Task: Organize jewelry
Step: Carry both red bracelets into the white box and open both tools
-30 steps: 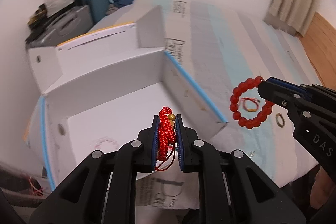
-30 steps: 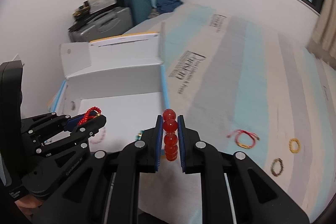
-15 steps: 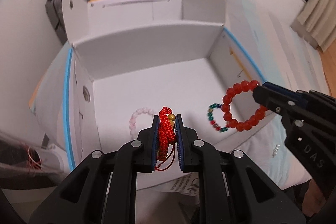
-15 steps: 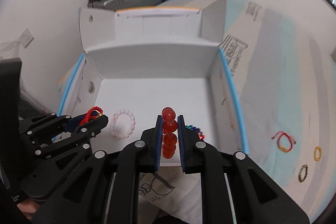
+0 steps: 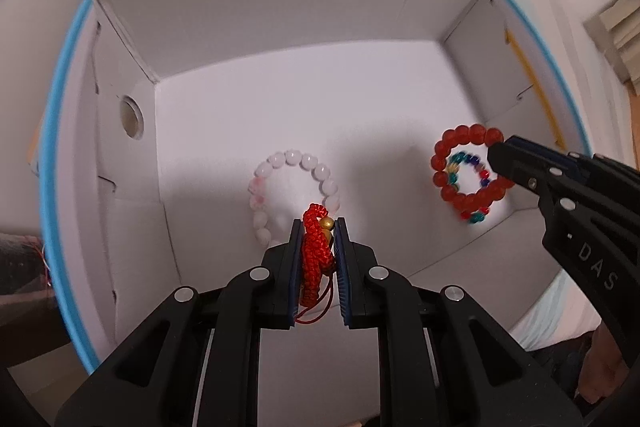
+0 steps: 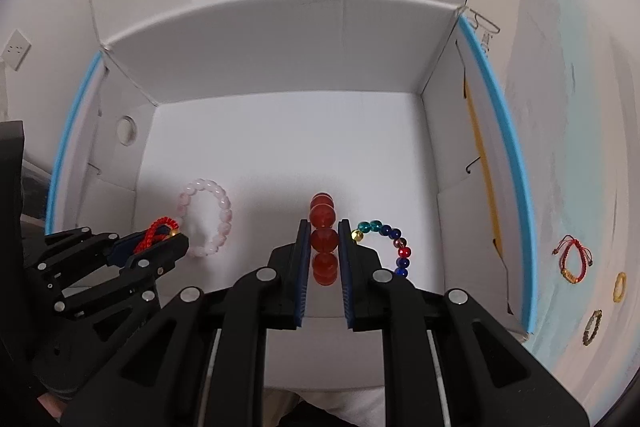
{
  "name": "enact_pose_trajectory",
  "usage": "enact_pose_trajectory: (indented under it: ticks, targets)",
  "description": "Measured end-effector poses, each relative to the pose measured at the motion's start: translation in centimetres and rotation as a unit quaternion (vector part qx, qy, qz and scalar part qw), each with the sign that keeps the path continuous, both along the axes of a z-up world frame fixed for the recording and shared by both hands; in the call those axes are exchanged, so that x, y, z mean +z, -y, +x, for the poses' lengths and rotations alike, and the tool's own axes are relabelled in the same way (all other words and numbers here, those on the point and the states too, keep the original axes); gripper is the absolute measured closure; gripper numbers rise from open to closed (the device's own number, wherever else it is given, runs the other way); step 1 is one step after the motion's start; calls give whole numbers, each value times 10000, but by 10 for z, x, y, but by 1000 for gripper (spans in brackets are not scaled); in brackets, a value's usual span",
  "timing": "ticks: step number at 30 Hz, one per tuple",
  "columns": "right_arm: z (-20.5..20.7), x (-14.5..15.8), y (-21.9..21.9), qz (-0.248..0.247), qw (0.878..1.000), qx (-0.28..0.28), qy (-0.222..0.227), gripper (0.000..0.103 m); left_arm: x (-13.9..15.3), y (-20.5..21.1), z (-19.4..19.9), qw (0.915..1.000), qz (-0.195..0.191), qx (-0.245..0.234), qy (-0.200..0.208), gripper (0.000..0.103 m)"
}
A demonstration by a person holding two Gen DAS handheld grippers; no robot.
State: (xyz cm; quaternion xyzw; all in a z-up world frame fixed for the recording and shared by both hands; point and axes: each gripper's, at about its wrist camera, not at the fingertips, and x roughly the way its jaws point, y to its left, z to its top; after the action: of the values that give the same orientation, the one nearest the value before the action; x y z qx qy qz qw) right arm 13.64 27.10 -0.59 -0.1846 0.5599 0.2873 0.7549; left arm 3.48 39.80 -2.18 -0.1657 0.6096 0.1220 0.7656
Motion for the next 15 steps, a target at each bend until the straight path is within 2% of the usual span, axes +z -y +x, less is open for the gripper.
enact_pose_trajectory:
  ticks: [4,9,11,12,13,15]
  targets:
    - [1,-11,-4,-80,9999,-38,-78,90,-6,-2,2,9999,18,3,-126,89]
    - [3,-11,-7,-69,10000,-52,-37,89,-6,-4,3,9998,134,116,-96,86]
    - [1,-7,-5,-30,10000,-47,-20,81,-3,-3,1,9997,193,152,-51,85]
    - [0,-4,-4,-13,10000,-51,-8,74,-2,-1,1,9996,222,162,-36,78]
    - [-1,-1,-3,14,10000,-44,33,71,0,0,-1,9995,264,171,-3,73]
    - [-4,4,0,44,9999,-11,110,66,5,5,-7,9991,355,188,117,56]
